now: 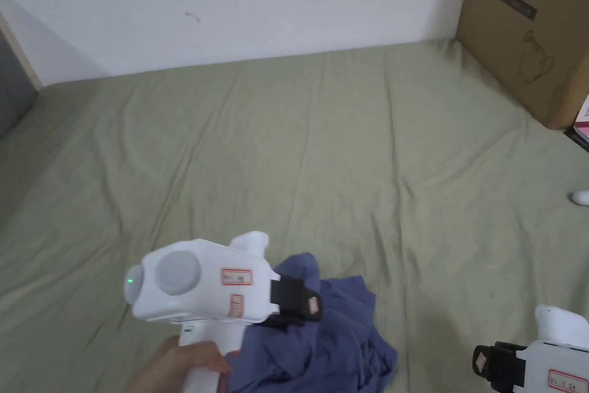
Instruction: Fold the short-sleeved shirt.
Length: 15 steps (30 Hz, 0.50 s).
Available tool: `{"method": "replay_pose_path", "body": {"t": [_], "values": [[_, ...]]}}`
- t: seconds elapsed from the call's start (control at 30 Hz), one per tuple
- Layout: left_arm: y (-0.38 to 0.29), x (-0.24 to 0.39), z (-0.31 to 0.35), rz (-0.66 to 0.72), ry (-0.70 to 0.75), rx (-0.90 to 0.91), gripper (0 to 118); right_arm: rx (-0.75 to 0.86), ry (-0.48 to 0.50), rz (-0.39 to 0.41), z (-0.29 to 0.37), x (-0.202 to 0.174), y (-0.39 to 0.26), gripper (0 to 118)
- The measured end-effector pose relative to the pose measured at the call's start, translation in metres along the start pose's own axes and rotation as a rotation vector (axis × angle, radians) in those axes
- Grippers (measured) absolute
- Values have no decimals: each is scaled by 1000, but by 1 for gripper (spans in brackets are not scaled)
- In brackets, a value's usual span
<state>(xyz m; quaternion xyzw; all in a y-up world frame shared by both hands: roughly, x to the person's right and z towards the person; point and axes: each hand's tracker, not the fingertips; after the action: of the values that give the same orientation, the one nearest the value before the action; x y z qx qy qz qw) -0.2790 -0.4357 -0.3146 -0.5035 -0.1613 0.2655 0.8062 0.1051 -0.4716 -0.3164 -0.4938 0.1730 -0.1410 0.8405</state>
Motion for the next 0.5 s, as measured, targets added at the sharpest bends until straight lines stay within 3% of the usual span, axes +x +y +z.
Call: {"method": "replay_pose_path", "body": {"t": [0.07, 0.1, 0.2, 0.27, 0.33, 0.37, 0.4, 0.43, 0.5], "values": [[-1, 3, -21, 6, -59, -53, 102, -7, -5, -15, -2, 7, 0, 0], [-1, 5, -25, 16, -62, -62, 112, -9, -9, -21, -2, 10, 0, 0], [2, 9, -16, 14, -63, -25, 102, -6, -10, -34, 2, 15, -1, 0], [6, 6, 2, 38, -75, 16, 82, -3, -9, -37, 3, 17, 0, 0], [9, -4, 23, 58, -62, 83, 77, 0, -10, -33, 3, 17, 2, 0], [9, -9, 32, 65, -27, 114, 63, 4, -10, -33, 3, 18, 2, 0], [9, -13, 36, 66, 18, 131, 32, 6, -8, -33, 3, 18, 3, 0], [9, -19, 38, 61, 64, 135, 13, 8, -3, -34, 3, 17, 3, 0], [8, -34, 35, 101, 140, 132, 6, 12, 6, -37, 2, 16, 4, 0]]}}
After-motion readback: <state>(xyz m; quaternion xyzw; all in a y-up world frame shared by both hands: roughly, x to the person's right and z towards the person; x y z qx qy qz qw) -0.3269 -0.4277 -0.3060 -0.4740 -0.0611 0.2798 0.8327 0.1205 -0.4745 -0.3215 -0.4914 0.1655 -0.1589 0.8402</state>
